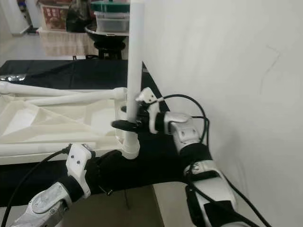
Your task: Building children table
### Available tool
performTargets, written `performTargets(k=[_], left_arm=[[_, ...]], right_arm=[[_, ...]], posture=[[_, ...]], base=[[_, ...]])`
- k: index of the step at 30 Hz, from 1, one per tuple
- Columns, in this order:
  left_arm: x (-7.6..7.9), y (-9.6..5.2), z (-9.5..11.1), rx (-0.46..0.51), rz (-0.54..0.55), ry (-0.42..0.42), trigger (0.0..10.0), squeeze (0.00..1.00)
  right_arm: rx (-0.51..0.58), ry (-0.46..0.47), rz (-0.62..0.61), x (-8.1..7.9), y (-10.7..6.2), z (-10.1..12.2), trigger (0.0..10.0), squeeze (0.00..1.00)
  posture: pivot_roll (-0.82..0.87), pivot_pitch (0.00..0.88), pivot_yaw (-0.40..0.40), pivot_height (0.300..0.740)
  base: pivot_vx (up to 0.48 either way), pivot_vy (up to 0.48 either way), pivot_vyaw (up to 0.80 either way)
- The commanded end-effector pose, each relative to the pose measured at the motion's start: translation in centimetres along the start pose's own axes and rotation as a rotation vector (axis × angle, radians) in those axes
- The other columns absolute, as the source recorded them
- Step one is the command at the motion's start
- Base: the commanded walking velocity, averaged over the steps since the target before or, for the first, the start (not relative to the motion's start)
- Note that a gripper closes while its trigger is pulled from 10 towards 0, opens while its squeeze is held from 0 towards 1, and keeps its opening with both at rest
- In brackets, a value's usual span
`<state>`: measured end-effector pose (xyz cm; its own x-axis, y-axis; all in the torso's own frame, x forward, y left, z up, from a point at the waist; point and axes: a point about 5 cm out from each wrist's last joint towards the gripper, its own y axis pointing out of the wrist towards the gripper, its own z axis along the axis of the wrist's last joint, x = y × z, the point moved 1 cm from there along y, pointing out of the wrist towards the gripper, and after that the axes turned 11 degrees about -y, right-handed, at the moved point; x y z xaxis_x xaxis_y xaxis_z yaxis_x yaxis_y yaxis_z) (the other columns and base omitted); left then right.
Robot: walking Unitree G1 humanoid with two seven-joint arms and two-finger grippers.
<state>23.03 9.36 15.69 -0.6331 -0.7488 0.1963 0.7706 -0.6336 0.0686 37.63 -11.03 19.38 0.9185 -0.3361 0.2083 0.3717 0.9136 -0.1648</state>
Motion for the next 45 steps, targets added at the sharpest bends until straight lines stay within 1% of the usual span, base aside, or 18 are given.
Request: performTargets(k=[1,7,15,16,17,19,23,29,30,33,34,38,40,41,42,43,44,45], left_arm=[[0.1,0.0,-0.1,0.003,0.001,-0.004,10.0,0.00],[0.2,0.0,0.0,0.004,-0.001,-0.005,10.0,0.00],[0.3,-0.2,0.2,0.008,-0.002,-0.004,10.0,0.00],[0.3,-0.3,0.2,0.009,-0.002,-0.004,10.0,0.00],[0.3,-0.3,0.2,0.009,-0.002,-0.004,10.0,0.00],[0.2,-0.5,0.4,0.007,-0.001,-0.002,10.0,0.00],[0.1,-0.5,0.3,0.003,-0.005,-0.004,10.0,0.00],[0.0,-0.2,0.3,0.007,-0.002,-0.002,10.0,0.00],[0.0,-0.2,0.3,0.009,0.002,0.000,10.0,0.00],[0.0,-0.2,0.3,0.010,0.006,0.001,10.0,0.00],[0.0,-0.2,0.3,0.010,0.006,0.001,10.0,0.00],[-0.1,-0.1,0.3,0.008,0.005,0.000,10.0,0.00],[-0.1,-0.1,0.2,0.007,0.004,-0.002,10.0,0.00],[-0.1,-0.1,0.2,0.007,0.004,-0.002,10.0,0.00],[-0.1,-0.1,0.2,0.007,0.004,-0.002,10.0,0.00],[-0.1,-0.1,0.1,0.006,0.005,-0.002,10.0,0.00],[-0.1,-0.1,0.1,0.006,0.005,-0.002,10.0,0.00],[-0.1,-0.1,0.1,0.006,0.005,-0.002,10.0,0.00]], right_arm=[[0.009,0.009,0.031,-0.3,0.0,-0.3,0.0,0.00],[0.028,0.003,0.011,-0.1,-1.0,-0.7,0.0,0.00],[0.002,0.028,-0.157,-0.7,-1.5,-2.0,0.0,0.00],[-0.088,0.070,-0.430,-0.5,-0.9,-3.2,0.0,0.00],[-0.088,0.070,-0.430,-0.5,-0.9,-3.2,0.0,0.00],[-0.175,0.222,-0.787,-5.0,1.3,-5.0,0.0,0.00],[-0.165,0.241,-0.805,-6.7,2.6,-5.0,0.0,0.00],[-0.167,0.175,-0.824,-3.7,2.1,-4.9,0.0,0.00],[-0.179,0.162,-0.843,-3.3,1.8,-4.8,10.0,0.00],[-0.197,0.135,-0.827,-3.1,1.8,-4.3,10.0,0.00],[-0.197,0.116,-0.770,-3.4,2.0,-3.7,10.0,1.00],[-0.165,0.097,-0.667,-3.5,2.4,-2.9,10.0,1.00],[-0.054,0.026,-0.515,-2.4,2.4,-1.0,10.0,0.99],[-0.012,-0.022,-0.442,-2.0,2.1,-0.1,10.0,0.75],[-0.012,-0.022,-0.442,-2.0,2.1,-0.1,10.0,0.75],[0.010,-0.060,-0.371,-1.7,1.8,0.6,10.0,0.18],[0.012,-0.111,-0.284,-1.6,1.5,0.9,10.0,0.00],[0.012,-0.111,-0.284,-1.6,1.5,0.9,10.0,0.00]], posture=[[-0.01,0.000,-0.102,0.740],[-0.01,0.000,-0.098,0.740],[-0.02,0.000,-0.105,0.740],[-0.02,0.000,-0.110,0.740],[-0.02,0.000,-0.110,0.740],[-0.04,0.006,-0.086,0.740],[-0.03,0.000,-0.093,0.740],[-0.03,0.000,-0.096,0.740],[-0.03,0.000,-0.096,0.740],[-0.03,0.000,-0.095,0.740],[-0.03,0.000,-0.095,0.740],[-0.02,0.000,-0.093,0.740],[-0.02,0.000,-0.092,0.740],[-0.02,0.000,-0.094,0.740],[-0.02,0.000,-0.094,0.740],[-0.02,0.000,-0.092,0.740],[-0.02,0.000,-0.093,0.740],[-0.02,0.000,-0.093,0.740]], base=[[0.000,0.000,0.00],[0.000,0.000,0.00],[0.000,0.000,0.00],[0.000,0.000,0.00],[0.000,0.000,0.00],[0.000,0.000,0.00],[0.000,0.000,0.00],[0.000,0.000,0.00],[0.000,0.000,0.00],[0.000,0.000,0.00],[0.000,0.000,0.00],[0.000,0.000,0.00],[0.000,0.000,0.00],[0.000,0.000,0.00],[0.000,0.000,0.00],[0.000,0.000,0.00],[0.000,0.000,0.00],[0.000,0.000,0.00]])
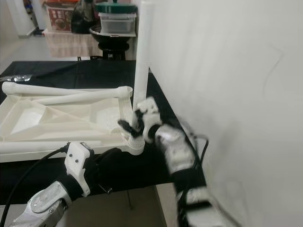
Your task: Building children table
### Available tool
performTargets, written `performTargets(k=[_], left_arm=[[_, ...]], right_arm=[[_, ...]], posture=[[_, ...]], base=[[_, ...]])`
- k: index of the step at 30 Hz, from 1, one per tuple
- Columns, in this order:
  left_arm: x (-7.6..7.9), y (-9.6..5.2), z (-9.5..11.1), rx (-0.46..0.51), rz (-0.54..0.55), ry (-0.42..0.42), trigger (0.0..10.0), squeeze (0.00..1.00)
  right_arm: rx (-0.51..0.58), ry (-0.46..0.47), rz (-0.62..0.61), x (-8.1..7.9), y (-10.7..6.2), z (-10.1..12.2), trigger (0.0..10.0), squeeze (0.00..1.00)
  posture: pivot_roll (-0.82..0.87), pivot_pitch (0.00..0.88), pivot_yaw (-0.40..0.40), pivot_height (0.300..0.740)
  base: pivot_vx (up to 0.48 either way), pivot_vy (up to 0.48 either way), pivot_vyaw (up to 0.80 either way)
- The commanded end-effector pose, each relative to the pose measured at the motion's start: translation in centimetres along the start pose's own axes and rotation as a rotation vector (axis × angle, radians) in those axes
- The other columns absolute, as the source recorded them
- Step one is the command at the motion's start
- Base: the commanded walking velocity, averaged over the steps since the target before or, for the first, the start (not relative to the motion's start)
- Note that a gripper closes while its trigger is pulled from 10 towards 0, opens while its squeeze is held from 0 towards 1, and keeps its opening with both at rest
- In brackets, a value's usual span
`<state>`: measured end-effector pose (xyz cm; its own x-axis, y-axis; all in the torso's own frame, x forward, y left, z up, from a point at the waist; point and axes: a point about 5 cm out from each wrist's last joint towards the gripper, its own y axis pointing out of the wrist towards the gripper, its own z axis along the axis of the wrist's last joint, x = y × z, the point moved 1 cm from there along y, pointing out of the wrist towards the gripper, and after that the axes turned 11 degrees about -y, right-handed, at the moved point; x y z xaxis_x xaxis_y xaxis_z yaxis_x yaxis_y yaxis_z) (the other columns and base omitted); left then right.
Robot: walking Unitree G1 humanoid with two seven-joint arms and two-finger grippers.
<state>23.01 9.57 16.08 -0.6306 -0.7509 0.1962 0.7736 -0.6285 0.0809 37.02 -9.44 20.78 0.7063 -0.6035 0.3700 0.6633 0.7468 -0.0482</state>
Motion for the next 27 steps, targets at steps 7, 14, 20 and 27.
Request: performTargets(k=[7,14,20,27], left_arm=[[-0.1,0.1,-0.4,-0.010,0.003,-0.003,10.0,0.00],[-0.1,0.1,-0.5,-0.012,0.005,-0.004,10.0,0.00],[0.0,0.0,-0.6,-0.013,0.002,-0.007,10.0,0.00],[0.1,-0.2,-0.3,-0.009,0.000,-0.007,10.0,0.00]], right_arm=[[0.020,0.008,0.349,-0.1,-1.2,-0.9,10.0,0.00],[0.026,0.099,0.336,1.2,-1.7,-1.5,0.0,0.00],[0.055,0.122,0.306,1.6,-2.4,-1.8,0.0,0.00],[-0.022,0.141,-0.069,2.1,-3.9,-4.0,0.0,0.00]], posture=[[-0.01,0.000,-0.094,0.740],[0.00,0.000,-0.096,0.740],[0.00,0.000,-0.091,0.740],[0.00,0.000,-0.096,0.740]], base=[[0.000,0.000,0.00],[0.000,0.000,0.00],[0.000,0.000,0.00],[0.000,0.000,0.00]])
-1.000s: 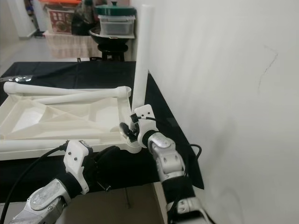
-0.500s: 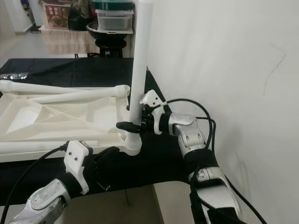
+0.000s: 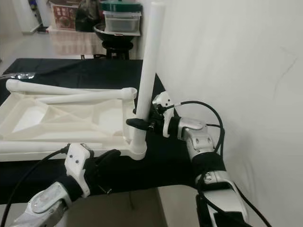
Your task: Building children table
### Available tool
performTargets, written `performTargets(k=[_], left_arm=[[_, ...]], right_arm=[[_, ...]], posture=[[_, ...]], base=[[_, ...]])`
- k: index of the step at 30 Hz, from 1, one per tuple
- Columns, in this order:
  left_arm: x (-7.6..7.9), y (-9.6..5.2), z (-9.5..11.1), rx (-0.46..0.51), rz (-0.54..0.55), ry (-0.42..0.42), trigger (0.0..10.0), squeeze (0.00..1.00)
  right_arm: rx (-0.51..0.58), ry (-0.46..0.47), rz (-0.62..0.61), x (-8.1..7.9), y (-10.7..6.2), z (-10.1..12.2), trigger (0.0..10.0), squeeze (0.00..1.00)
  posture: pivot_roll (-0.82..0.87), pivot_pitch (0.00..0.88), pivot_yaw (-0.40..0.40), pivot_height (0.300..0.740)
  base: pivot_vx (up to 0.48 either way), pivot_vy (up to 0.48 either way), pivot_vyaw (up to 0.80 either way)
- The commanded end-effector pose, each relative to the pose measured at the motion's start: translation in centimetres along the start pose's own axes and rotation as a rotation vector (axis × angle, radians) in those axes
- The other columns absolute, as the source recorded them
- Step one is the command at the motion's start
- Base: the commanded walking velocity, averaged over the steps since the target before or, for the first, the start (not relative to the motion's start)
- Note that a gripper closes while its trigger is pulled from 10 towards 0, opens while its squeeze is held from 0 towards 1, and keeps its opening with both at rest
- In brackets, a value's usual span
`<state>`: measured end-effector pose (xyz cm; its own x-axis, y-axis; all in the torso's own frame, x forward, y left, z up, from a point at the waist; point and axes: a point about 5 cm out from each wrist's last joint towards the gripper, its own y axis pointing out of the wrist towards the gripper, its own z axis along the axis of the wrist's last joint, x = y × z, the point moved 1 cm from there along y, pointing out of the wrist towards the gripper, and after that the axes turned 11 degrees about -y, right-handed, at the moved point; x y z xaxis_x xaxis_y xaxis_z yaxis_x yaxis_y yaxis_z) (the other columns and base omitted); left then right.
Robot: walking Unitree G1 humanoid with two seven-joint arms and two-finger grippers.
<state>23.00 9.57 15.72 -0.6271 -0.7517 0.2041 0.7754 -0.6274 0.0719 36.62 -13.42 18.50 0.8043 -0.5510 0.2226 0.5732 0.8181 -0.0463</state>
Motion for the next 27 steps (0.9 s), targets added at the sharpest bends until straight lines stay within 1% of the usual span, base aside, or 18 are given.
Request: performTargets(k=[1,2,3,4,5,6,10,13,14,15,17,18,19,21,24,25,26,27], left_arm=[[0.2,-0.3,0.1,0.000,-0.004,-0.001,10.0,0.00],[0.2,-0.3,0.1,0.000,-0.004,-0.001,10.0,0.00],[0.2,-0.3,0.1,0.000,-0.005,-0.001,10.0,0.00],[0.1,-0.3,0.2,0.000,-0.007,-0.001,10.0,0.00],[0.1,-0.3,0.2,0.000,-0.007,-0.001,10.0,0.00],[0.1,-0.3,0.3,0.000,-0.007,0.000,10.0,0.00],[0.1,-0.1,0.2,-0.001,-0.008,-0.003,10.0,0.00],[0.1,-0.1,0.2,0.000,-0.011,-0.003,10.0,0.00],[0.1,-0.1,0.2,0.001,-0.010,-0.003,10.0,0.00],[0.1,0.0,0.3,0.004,-0.007,-0.002,10.0,0.00],[0.1,0.0,0.3,0.006,-0.003,-0.001,10.0,0.00],[0.1,0.0,0.3,0.009,0.001,0.000,10.0,0.00],[0.1,0.1,0.3,0.011,0.003,0.001,10.0,0.00],[0.1,0.1,0.3,0.012,0.004,0.001,10.0,0.00],[0.1,0.1,0.3,0.012,0.004,0.000,10.0,0.00],[0.1,0.1,0.3,0.012,0.002,-0.001,10.0,0.00],[0.1,0.1,0.3,0.012,0.002,-0.001,10.0,0.00],[0.0,0.1,0.3,0.011,0.001,-0.002,10.0,0.00]], right_arm=[[-0.131,0.109,-0.553,0.7,-1.3,-2.7,0.0,0.00],[-0.131,0.109,-0.553,0.7,-1.3,-2.7,0.0,0.00],[-0.225,0.199,-0.815,0.2,-2.4,-4.2,0.0,0.00],[-0.275,0.206,-0.837,-2.2,-1.9,-5.2,0.0,0.00],[-0.275,0.206,-0.837,-2.2,-1.9,-5.2,0.0,0.00],[-0.258,0.203,-0.718,-4.9,-0.3,-5.4,0.0,0.00],[-0.223,0.159,-0.623,-4.9,1.2,-4.6,0.0,0.00],[-0.224,0.145,-0.608,-4.5,1.5,-4.3,0.0,0.00],[-0.225,0.133,-0.602,-4.4,1.7,-4.1,7.8,0.00],[-0.206,0.112,-0.561,-4.5,1.9,-3.7,10.0,0.00],[-0.184,0.097,-0.517,-4.7,2.2,-3.3,10.0,0.00],[-0.156,0.086,-0.467,-4.8,2.4,-3.0,10.0,0.45],[-0.108,0.096,-0.401,-5.1,2.7,-2.2,10.0,1.00],[-0.079,0.106,-0.363,-5.3,2.9,-1.7,10.0,1.00],[-0.005,0.049,-0.263,-5.2,3.1,0.3,10.0,1.00],[0.020,0.016,-0.214,-5.0,3.0,1.0,10.0,0.05],[0.020,0.016,-0.214,-5.0,3.0,1.0,10.0,0.05],[0.027,-0.019,-0.184,-4.3,3.0,1.4,10.0,0.00]], posture=[[-0.03,0.000,-0.081,0.740],[-0.03,0.000,-0.081,0.740],[-0.03,0.000,-0.083,0.740],[-0.01,0.000,-0.083,0.740],[-0.01,0.000,-0.083,0.740],[-0.01,0.000,-0.065,0.740],[-0.01,0.000,-0.073,0.740],[-0.01,0.000,-0.073,0.740],[-0.01,0.000,-0.078,0.740],[-0.01,0.000,-0.083,0.740],[-0.01,0.000,-0.083,0.740],[0.00,0.000,-0.087,0.740],[0.00,0.000,-0.087,0.740],[0.00,0.000,-0.087,0.740],[0.00,0.000,-0.088,0.740],[-0.01,0.000,-0.084,0.740],[-0.01,0.000,-0.084,0.740],[-0.01,0.000,-0.083,0.740]], base=[[0.000,0.000,0.00],[0.000,0.000,0.00],[0.000,0.000,0.00],[0.000,0.000,0.00],[0.000,0.000,0.00],[0.000,0.000,0.00],[0.000,0.000,0.00],[0.000,0.000,0.00],[0.000,0.000,0.00],[0.000,0.000,0.00],[0.000,0.000,0.00],[0.000,0.000,0.00],[0.000,0.000,0.00],[0.000,0.000,0.00],[0.000,0.000,0.00],[0.000,0.000,0.00],[0.000,0.000,0.00],[0.000,0.000,0.00]])
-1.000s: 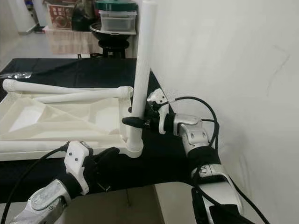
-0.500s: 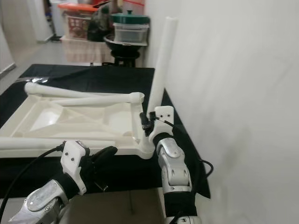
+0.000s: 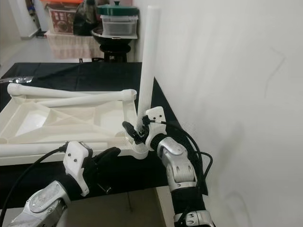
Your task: Building children table
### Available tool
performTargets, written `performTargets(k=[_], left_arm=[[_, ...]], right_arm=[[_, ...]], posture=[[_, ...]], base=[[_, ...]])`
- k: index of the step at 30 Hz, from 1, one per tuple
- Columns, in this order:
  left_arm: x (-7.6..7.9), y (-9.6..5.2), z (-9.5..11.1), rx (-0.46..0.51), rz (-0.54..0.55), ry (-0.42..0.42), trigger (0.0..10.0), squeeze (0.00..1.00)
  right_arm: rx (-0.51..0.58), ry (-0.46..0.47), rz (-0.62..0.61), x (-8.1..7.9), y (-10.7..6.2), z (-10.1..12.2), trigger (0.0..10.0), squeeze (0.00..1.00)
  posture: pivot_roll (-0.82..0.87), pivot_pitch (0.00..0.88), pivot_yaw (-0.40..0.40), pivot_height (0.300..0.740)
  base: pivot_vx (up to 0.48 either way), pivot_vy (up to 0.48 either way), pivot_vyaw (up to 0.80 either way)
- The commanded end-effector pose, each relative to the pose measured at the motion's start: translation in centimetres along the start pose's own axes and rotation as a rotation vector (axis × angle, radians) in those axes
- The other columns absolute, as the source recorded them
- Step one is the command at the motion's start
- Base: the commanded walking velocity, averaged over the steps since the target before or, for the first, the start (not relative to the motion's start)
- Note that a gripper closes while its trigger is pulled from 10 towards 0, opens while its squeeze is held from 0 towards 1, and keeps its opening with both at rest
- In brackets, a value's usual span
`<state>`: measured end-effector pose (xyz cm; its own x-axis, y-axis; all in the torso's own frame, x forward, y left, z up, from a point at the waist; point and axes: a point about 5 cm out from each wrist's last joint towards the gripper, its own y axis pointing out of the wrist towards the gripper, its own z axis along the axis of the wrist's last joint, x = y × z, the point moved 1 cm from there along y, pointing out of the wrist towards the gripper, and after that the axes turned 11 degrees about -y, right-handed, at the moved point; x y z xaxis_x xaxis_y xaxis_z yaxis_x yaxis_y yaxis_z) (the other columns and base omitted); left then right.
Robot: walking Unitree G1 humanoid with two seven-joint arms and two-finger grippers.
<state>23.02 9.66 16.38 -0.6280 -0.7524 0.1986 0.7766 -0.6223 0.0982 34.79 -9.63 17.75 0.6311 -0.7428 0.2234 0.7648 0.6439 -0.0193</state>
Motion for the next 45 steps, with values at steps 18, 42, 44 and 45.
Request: performTargets(k=[18,42,44,45], left_arm=[[-0.1,-0.1,2.8,0.013,-0.040,-0.009,10.0,0.00],[0.3,-3.4,-0.2,-0.099,0.073,-0.020,10.0,0.00],[0.5,-3.8,-0.4,-0.095,0.089,-0.029,10.0,0.00],[0.5,-3.8,-0.4,-0.095,0.089,-0.029,10.0,0.00]], right_arm=[[0.000,-0.006,0.300,3.7,2.5,2.0,0.0,0.00],[-0.229,0.070,-0.478,-1.2,-2.1,-3.5,0.9,0.00],[-0.229,0.040,-0.412,-0.8,-1.5,-3.3,10.0,0.00],[-0.229,0.040,-0.412,-0.8,-1.5,-3.3,10.0,0.00]], posture=[[-0.08,0.013,-0.045,0.740],[-0.02,0.052,-0.049,0.740],[-0.01,0.050,-0.057,0.740],[-0.01,0.050,-0.057,0.740]], base=[[0.000,0.000,0.00],[0.000,0.000,0.00],[0.000,0.000,0.00],[0.000,0.000,0.00]])
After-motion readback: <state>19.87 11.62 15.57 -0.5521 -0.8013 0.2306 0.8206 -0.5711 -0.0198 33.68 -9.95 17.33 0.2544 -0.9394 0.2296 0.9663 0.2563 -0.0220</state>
